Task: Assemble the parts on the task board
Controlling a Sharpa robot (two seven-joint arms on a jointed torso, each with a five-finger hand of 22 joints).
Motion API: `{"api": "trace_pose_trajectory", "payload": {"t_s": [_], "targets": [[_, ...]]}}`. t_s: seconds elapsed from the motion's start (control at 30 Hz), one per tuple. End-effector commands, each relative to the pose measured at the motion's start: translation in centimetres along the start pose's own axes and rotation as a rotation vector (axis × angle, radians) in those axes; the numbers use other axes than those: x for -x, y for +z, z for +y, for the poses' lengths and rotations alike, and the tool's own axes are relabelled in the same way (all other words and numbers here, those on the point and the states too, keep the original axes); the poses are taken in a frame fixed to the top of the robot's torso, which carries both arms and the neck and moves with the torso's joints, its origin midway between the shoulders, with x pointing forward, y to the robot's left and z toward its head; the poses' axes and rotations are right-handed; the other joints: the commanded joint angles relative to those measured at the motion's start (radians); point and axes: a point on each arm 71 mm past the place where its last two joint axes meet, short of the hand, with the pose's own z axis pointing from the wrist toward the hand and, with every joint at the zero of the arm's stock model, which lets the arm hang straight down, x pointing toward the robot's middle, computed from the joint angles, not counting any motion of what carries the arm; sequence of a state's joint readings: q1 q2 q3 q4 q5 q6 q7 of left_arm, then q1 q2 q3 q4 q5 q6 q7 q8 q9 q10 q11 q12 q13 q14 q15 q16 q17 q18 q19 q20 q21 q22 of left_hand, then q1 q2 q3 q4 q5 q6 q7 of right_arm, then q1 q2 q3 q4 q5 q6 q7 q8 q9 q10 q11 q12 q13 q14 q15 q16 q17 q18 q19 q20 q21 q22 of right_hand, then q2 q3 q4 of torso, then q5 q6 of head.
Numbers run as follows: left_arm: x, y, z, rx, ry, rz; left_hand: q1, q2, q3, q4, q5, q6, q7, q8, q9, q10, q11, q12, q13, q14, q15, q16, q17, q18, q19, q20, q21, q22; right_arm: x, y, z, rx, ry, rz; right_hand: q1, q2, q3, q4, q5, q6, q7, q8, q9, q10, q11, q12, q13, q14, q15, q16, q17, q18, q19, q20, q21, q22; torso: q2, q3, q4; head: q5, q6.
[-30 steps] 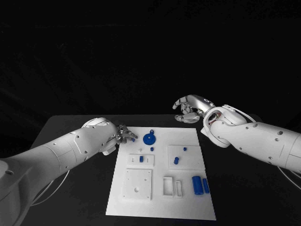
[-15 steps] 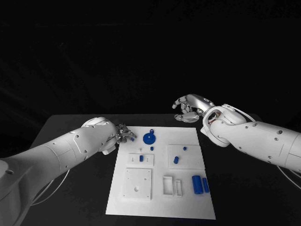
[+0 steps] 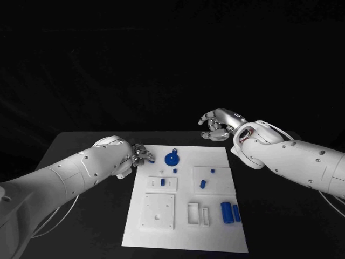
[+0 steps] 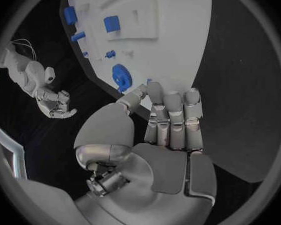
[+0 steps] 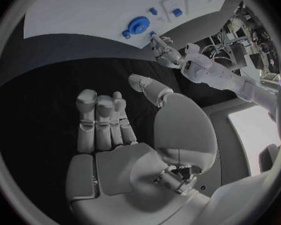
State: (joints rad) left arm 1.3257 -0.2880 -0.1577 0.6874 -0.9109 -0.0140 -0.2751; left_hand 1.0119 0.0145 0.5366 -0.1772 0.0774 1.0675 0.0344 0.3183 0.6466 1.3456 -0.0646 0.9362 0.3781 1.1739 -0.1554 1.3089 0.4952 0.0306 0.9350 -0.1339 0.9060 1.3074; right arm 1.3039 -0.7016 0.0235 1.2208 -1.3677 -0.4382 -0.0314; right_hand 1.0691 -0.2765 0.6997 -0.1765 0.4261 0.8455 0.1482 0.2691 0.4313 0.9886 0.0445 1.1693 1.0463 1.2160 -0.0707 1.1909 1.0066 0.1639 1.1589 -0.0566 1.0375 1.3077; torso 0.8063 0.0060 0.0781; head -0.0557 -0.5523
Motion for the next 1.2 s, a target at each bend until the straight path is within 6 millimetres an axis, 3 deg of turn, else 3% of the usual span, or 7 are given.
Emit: {"api": "trace_pose_trajectory", "payload": {"t_s": [0.03, 0.4, 0.73, 1.1, 1.2], "targets": [[-0.1, -0.2, 0.3, 0.006, -0.026, -0.008, -0.010, -0.003, 0.018, -0.009, 0.038, 0.037, -0.002, 0.050, 0.044, 0.025, -0.013, 0.006, 0.002, 0.020, -0.008, 0.007, 0.003, -0.006, 0.012, -0.113, 0.009, 0.022, 0.1, 0.0, 0.0, 0.007, -0.001, 0.000, -0.010, 0.001, -0.004, 0.004, 0.004, 0.004, 0.010, 0.004, -0.001, -0.008, 0.001, 0.004, -0.001, 0.000, 0.006, -0.003, -0.002, 0.098, 0.009, -0.001, -0.004, 0.017, -0.001, 0.0002, 0.0009, 0.002, 0.001], [-0.4, -1.4, 0.3, -0.021, -0.068, -0.012, -0.045, -0.011, 0.039, -0.039, 0.105, 0.074, -0.021, 0.076, 0.074, 0.062, -0.032, 0.019, 0.014, 0.059, -0.023, 0.025, 0.015, 0.000, 0.043, -0.126, 0.038, 0.022, 0.1, -0.1, -0.1, 0.004, 0.000, -0.002, -0.011, 0.001, -0.004, 0.005, 0.005, 0.004, 0.010, 0.004, -0.001, -0.008, 0.001, 0.004, -0.002, 0.000, 0.006, -0.003, -0.002, 0.098, 0.009, -0.001, -0.004, 0.017, -0.005, 0.0002, 0.0037, 0.007, 0.004], [-1.3, -3.6, 0.1, -0.070, -0.083, -0.020, -0.066, -0.019, 0.050, -0.055, 0.148, 0.097, -0.033, 0.095, 0.104, 0.068, -0.044, 0.046, 0.033, 0.073, -0.033, 0.046, 0.029, 0.004, 0.057, -0.133, 0.058, 0.022, 0.2, -0.1, -0.4, -0.001, 0.002, 0.000, -0.012, 0.002, -0.004, 0.005, 0.006, 0.004, 0.010, 0.004, -0.002, -0.008, 0.001, 0.004, -0.002, 0.000, 0.006, -0.003, -0.002, 0.098, 0.009, -0.001, -0.004, 0.017, -0.016, 0.0017, 0.0106, 0.008, -0.004], [-2.8, -5.3, 0.5, -0.097, -0.057, -0.060, -0.081, -0.033, 0.061, -0.067, 0.247, 0.120, -0.046, 0.111, 0.135, 0.067, -0.057, 0.083, 0.054, 0.083, -0.046, 0.073, 0.043, 0.009, 0.071, -0.140, 0.083, 0.022, 0.2, -0.2, -0.6, -0.008, 0.003, 0.001, -0.013, 0.003, -0.004, 0.005, 0.008, 0.004, 0.010, 0.004, -0.002, -0.008, 0.001, 0.004, -0.002, 0.000, 0.006, -0.003, -0.002, 0.098, 0.009, -0.001, -0.004, 0.017, -0.024, 0.0032, 0.0157, 0.005, -0.014], [-3.3, -5.6, 0.6, -0.102, -0.040, -0.067, -0.084, -0.035, 0.062, -0.068, 0.260, 0.126, -0.049, 0.114, 0.141, 0.066, -0.059, 0.090, 0.058, 0.085, -0.048, 0.077, 0.044, 0.010, 0.073, -0.141, 0.087, 0.022, 0.2, -0.2, -0.5, -0.006, 0.004, 0.001, -0.013, 0.003, -0.004, 0.005, 0.009, 0.004, 0.010, 0.004, -0.002, -0.008, 0.001, 0.004, -0.002, 0.000, 0.006, -0.003, -0.002, 0.098, 0.009, -0.001, -0.004, 0.017, -0.024, 0.0038, 0.0155, 0.007, -0.015]]}}
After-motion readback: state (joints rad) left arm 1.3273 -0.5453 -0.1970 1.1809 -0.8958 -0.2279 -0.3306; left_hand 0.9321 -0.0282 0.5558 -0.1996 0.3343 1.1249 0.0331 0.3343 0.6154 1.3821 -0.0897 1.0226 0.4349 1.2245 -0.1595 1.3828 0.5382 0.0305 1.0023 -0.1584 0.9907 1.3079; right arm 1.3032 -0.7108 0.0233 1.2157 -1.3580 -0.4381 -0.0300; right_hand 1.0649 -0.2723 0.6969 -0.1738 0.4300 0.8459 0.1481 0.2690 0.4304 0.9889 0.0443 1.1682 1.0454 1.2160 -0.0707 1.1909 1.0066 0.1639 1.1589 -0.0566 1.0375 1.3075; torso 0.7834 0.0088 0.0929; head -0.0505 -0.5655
